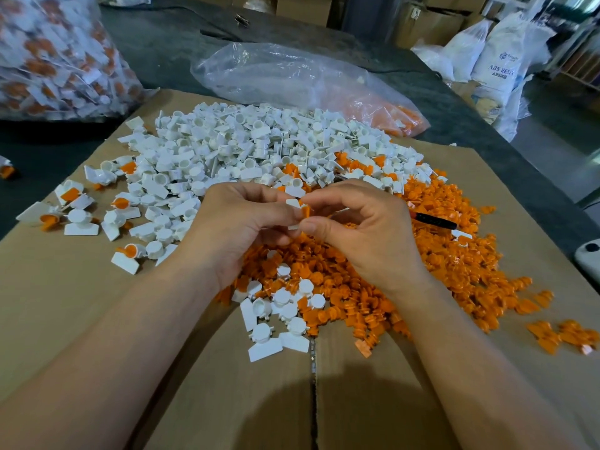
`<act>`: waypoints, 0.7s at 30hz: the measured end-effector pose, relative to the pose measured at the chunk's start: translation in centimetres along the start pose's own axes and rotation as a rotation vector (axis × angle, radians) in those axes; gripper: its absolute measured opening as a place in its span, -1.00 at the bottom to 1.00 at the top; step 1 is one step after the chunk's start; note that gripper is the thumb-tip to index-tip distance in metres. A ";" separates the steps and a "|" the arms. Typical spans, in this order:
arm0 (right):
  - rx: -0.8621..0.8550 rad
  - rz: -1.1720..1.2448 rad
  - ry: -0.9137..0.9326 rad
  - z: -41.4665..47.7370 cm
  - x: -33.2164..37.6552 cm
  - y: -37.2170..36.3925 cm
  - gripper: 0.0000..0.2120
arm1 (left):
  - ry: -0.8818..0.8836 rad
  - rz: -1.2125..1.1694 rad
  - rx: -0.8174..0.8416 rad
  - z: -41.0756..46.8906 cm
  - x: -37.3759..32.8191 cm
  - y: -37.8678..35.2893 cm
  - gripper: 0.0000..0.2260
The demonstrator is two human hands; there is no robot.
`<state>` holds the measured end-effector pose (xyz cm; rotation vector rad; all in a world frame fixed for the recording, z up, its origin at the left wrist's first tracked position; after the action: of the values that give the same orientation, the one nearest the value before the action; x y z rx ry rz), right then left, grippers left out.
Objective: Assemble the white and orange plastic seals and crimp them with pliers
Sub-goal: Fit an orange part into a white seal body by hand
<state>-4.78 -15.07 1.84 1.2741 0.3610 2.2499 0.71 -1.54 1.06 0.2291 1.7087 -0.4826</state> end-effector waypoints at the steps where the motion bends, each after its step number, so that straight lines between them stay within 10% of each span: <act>1: -0.003 -0.002 0.009 0.0 0.0 0.0 -0.70 | 0.001 0.000 0.002 0.0 0.0 0.0 -0.89; 21: 0.043 -0.040 -0.001 0.0 -0.6 0.1 -0.58 | 0.040 -0.088 0.002 0.1 -0.1 0.1 -0.87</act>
<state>-4.55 -15.50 1.53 1.2787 0.4327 2.2189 0.85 -1.50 1.18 0.1660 1.7629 -0.5476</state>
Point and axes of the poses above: each hand's wrist, its own z-axis towards the middle knuckle, its own y-axis out of the back of the hand, x = y × z, the point moved 2 cm from there along z, towards the middle knuckle, and after that the axes turned 2 degrees about x, right-handed, at the moved point
